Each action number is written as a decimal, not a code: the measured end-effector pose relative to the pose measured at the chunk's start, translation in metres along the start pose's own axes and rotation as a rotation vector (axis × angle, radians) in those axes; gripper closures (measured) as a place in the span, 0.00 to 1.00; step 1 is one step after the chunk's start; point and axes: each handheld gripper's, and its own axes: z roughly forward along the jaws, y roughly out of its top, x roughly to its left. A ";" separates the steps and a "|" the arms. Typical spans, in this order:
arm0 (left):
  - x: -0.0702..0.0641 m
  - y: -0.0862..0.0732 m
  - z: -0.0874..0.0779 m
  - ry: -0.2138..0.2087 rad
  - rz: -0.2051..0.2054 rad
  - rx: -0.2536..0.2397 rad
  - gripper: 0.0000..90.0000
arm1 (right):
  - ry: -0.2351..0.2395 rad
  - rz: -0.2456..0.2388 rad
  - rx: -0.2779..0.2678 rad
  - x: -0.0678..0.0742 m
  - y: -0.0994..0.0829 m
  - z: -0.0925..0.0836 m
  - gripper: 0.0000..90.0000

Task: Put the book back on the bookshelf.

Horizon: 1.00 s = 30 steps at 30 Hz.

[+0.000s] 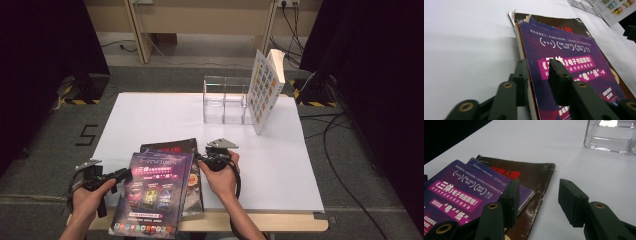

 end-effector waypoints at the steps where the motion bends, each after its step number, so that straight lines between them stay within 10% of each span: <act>1: 0.000 0.000 -0.001 0.004 -0.001 -0.003 0.80 | -0.002 0.000 0.001 0.001 0.000 0.001 0.58; 22: 0.004 0.003 -0.008 0.087 0.011 0.025 0.96 | 0.038 -0.011 0.051 0.013 -0.007 0.015 0.59; 30: 0.005 0.001 -0.002 0.059 0.001 0.057 0.99 | 0.042 -0.012 0.062 0.014 -0.008 0.016 0.59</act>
